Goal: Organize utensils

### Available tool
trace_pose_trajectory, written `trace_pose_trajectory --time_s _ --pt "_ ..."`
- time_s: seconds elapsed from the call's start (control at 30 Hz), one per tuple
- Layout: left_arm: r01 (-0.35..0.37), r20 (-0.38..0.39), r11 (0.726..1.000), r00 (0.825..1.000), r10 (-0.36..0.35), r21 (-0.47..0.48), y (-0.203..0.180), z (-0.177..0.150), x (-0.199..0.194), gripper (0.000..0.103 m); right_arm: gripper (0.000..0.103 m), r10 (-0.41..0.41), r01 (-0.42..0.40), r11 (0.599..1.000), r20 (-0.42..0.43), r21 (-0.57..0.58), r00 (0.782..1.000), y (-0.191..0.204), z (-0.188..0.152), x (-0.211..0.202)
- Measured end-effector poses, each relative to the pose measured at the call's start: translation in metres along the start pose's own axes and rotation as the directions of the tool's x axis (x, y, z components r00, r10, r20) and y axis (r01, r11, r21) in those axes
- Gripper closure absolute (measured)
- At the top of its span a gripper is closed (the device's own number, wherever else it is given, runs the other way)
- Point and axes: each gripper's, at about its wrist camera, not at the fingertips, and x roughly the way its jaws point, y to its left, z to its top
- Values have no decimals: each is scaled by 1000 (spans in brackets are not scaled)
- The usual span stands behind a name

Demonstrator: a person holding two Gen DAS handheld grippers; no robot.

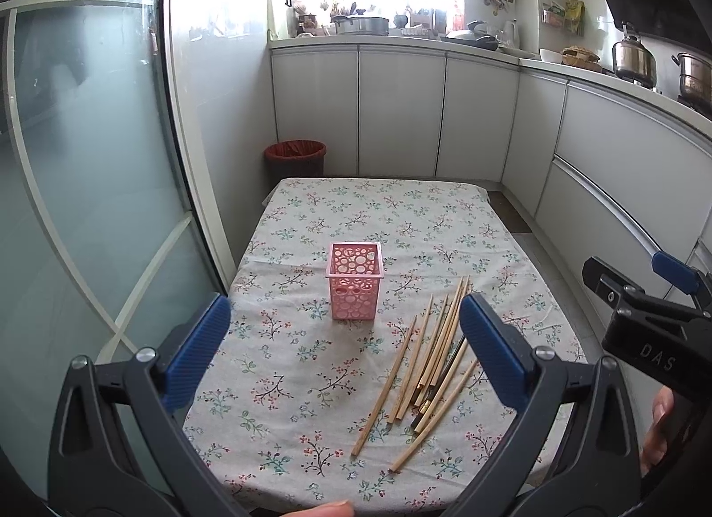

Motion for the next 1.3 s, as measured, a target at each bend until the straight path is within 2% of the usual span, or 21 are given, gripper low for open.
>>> trace_pose_trajectory --time_s 1.3 --pt "0 9 1000 1000 0 -8 1 0 -2 1 1 2 -2 1000 9 10 1000 -3 0 -2"
